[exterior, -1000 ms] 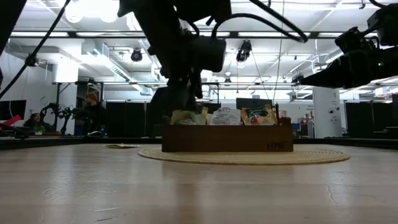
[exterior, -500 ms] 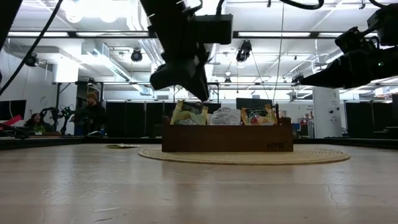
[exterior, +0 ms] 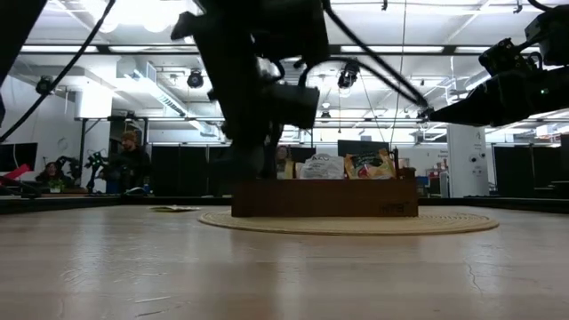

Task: Pick & Place Tea
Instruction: Put the yellow tea bag into the left section of the wooden organizer

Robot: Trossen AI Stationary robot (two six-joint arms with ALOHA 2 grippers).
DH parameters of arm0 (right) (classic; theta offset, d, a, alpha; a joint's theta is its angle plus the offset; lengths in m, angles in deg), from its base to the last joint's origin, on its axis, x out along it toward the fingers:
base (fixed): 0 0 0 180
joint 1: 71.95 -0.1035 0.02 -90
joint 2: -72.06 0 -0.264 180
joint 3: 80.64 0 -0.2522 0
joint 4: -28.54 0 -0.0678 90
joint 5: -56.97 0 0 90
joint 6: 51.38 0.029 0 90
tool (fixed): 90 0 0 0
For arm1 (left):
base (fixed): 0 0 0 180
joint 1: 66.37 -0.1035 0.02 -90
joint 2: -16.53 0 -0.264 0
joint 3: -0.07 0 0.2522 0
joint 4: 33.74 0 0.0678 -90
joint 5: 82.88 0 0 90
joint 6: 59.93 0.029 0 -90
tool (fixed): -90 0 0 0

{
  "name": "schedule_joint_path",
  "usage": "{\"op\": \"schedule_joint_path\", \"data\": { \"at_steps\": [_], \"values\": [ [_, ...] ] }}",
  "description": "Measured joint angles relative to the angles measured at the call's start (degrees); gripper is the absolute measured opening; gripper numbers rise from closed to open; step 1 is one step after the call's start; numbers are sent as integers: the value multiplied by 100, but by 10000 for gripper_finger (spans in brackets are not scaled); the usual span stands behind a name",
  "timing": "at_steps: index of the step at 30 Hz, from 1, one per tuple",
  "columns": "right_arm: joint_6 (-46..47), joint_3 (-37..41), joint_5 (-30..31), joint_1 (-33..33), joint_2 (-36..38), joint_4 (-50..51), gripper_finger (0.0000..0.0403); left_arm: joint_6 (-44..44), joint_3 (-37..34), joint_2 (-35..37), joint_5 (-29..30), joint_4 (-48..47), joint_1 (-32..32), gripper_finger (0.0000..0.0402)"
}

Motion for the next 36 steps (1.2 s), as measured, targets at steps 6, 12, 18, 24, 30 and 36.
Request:
{"op": "schedule_joint_path", "data": {
  "at_steps": [6,12,18,24,30,36],
  "values": [
    [-3,0,0,1,-9,2,34,-103,51,-262,21,134,9,0],
    [-3,0,2,1,-33,4,34,-374,379,-261,-270,67,149,0],
    [15,0,2,2,-37,6,34,-423,984,-140,-361,-314,307,0],
    [17,0,1,1,-39,7,34,-718,1544,-121,-74,-946,319,0],
    [27,0,2,2,-44,5,34,-901,1419,-119,-213,-1124,298,0],
    [35,0,0,2,-44,6,34,-1162,868,-119,-422,-1065,268,0]
  ]
}}
